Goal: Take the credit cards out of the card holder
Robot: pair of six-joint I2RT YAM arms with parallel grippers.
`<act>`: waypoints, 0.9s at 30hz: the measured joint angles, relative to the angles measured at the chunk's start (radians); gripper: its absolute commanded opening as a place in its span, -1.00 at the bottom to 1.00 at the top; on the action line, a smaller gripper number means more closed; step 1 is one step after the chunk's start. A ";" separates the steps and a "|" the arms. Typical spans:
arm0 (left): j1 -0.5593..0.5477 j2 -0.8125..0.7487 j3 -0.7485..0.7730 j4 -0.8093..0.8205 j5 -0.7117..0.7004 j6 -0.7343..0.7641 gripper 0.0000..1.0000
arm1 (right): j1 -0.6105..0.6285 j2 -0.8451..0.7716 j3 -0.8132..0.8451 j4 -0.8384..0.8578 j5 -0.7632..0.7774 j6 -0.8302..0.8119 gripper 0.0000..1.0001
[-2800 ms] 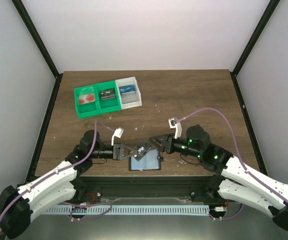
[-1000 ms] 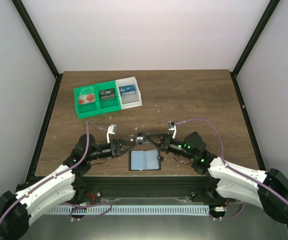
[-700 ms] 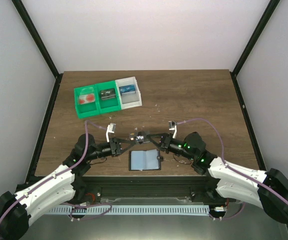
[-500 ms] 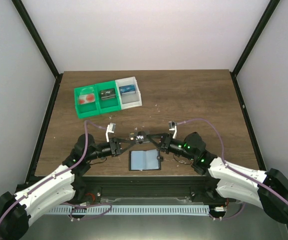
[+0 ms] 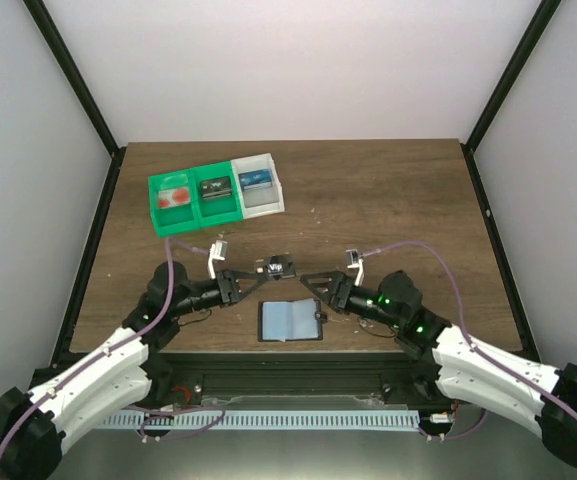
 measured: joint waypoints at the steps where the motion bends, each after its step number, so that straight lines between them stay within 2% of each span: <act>1: 0.016 0.005 0.007 -0.006 0.009 0.008 -1.00 | 0.000 -0.022 0.000 -0.031 0.003 -0.021 0.99; 4: 0.095 0.026 0.037 -0.047 0.036 0.040 -1.00 | 0.000 -0.084 -0.002 -0.121 0.017 -0.068 0.99; 10: 0.282 0.125 0.172 -0.228 0.086 0.188 -1.00 | 0.000 -0.182 -0.003 -0.253 0.041 -0.143 0.99; 18: 0.534 0.378 0.390 -0.467 0.129 0.408 -1.00 | 0.000 -0.245 -0.005 -0.351 0.050 -0.214 1.00; 21: 0.592 0.480 0.481 -0.513 0.126 0.466 -1.00 | 0.000 -0.264 -0.005 -0.368 0.055 -0.236 1.00; 27: 0.635 0.658 0.652 -0.553 0.083 0.529 -1.00 | 0.000 -0.274 -0.004 -0.415 0.071 -0.285 1.00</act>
